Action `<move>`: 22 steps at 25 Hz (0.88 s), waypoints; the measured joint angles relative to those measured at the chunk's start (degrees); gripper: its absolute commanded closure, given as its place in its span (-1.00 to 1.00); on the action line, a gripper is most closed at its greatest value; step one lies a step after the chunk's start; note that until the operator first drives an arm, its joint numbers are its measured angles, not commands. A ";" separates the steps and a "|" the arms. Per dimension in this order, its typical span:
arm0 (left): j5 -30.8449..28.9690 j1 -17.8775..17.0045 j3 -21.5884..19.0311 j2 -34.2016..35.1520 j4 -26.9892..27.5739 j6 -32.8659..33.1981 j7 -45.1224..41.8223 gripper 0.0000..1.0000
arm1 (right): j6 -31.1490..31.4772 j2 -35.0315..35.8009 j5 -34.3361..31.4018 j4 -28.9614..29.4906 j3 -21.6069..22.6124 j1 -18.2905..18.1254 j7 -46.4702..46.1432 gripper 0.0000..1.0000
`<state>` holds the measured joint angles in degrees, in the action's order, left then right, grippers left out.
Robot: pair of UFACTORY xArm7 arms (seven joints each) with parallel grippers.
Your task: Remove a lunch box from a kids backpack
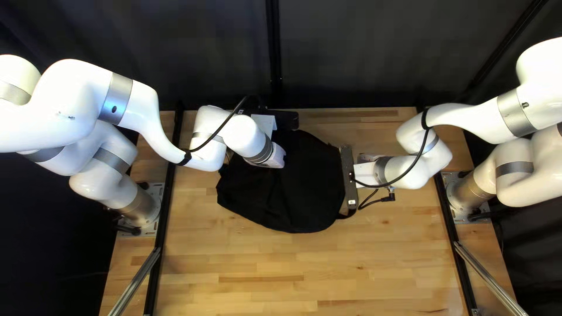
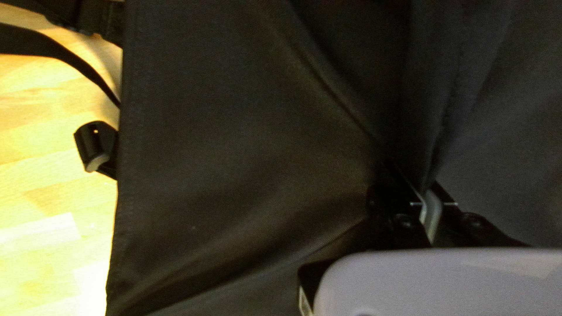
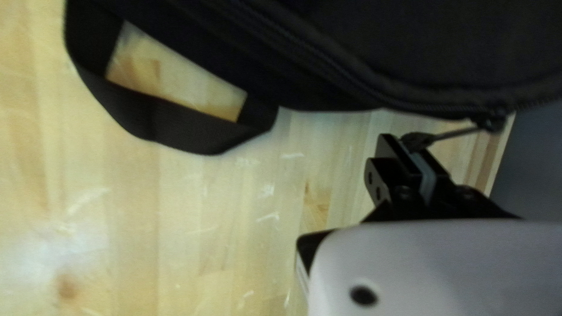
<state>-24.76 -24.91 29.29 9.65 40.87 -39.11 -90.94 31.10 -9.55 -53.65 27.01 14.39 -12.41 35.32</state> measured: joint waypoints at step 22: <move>-2.17 0.01 -0.88 -0.35 0.98 0.45 -1.19 -1.00 | 3.06 -6.35 8.00 -3.18 2.00 5.16 -2.91 1.00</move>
<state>-26.94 -24.90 28.41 9.30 41.85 -38.66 -92.14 34.16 -15.90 -45.66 23.83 16.39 -7.25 32.41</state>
